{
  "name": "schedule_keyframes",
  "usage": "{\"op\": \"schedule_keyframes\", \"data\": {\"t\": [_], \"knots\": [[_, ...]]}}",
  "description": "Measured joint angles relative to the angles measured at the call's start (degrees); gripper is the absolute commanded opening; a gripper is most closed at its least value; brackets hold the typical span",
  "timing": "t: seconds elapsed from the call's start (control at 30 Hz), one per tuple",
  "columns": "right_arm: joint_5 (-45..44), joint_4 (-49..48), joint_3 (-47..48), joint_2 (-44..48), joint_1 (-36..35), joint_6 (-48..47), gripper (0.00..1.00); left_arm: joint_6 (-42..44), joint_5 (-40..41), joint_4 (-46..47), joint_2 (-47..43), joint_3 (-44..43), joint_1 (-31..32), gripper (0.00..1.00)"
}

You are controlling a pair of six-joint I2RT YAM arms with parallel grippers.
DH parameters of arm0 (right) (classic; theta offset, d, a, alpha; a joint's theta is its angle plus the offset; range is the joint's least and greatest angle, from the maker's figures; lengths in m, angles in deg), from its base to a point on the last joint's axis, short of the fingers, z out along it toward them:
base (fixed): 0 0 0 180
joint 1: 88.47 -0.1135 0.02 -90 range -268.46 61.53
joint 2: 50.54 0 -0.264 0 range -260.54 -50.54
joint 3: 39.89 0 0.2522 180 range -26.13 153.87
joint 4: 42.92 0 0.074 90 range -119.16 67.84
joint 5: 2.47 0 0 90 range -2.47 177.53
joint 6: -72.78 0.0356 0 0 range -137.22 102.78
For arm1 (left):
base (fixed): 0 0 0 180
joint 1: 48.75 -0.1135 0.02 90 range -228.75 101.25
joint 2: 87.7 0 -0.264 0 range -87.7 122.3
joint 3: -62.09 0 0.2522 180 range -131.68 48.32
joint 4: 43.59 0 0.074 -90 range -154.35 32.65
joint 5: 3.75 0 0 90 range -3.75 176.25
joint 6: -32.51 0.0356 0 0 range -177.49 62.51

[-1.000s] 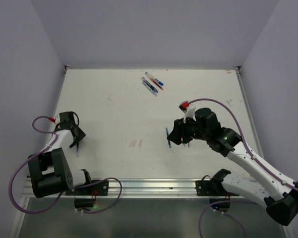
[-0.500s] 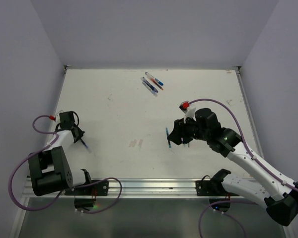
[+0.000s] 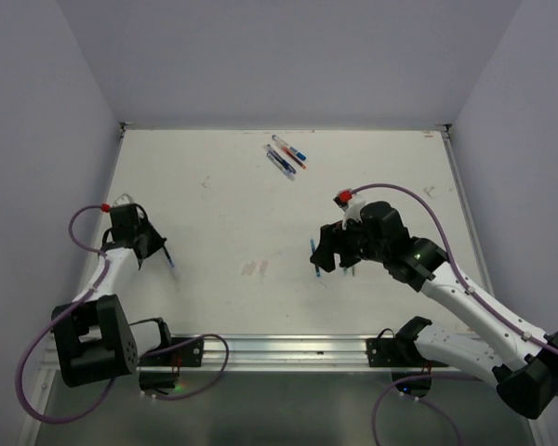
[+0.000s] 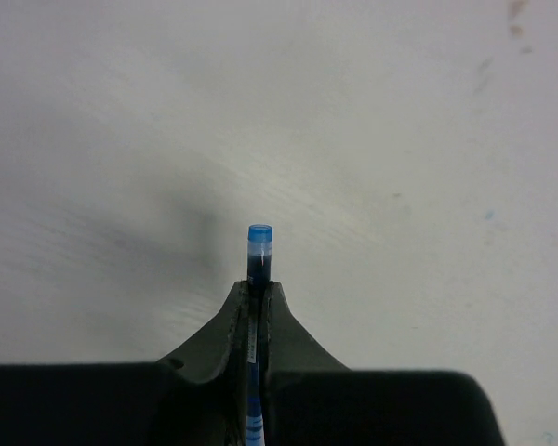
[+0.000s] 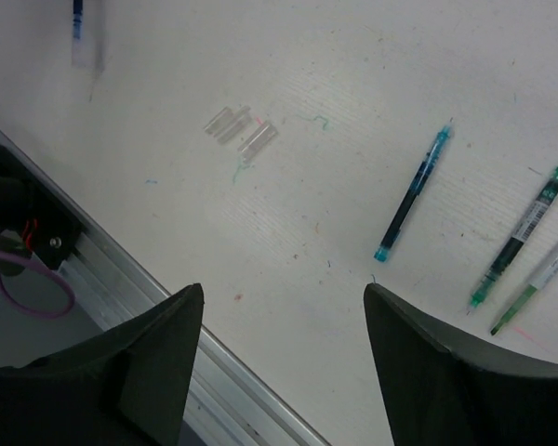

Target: Open the pen caps

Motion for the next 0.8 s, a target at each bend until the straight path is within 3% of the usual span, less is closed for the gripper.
{"op": "schedule_keyframes", "data": {"t": [0.1,0.27,0.43,0.57,0.8], "knots": [[-0.8,0.4,0.0,-1.2,0.0,0.1,0.88,1.5,-3.3,1.4,-3.3,-3.1,4.4,0.00],[-1.2,1.3,0.2,-4.5,0.0,0.3,0.93,2.1,-10.8,10.5,-7.5,-5.0,13.3,0.00],[-0.3,1.2,0.2,-6.0,0.0,2.3,0.85,0.4,-16.3,21.5,-5.1,-4.8,27.2,0.00],[4.2,-5.1,-3.1,-2.5,0.0,6.2,0.79,-4.2,-19.4,34.4,-3.5,-1.8,38.3,0.00],[9.6,-18.7,-10.1,1.8,-0.1,13.0,0.70,-13.4,-21.2,49.2,3.5,0.3,46.3,0.00]]}}
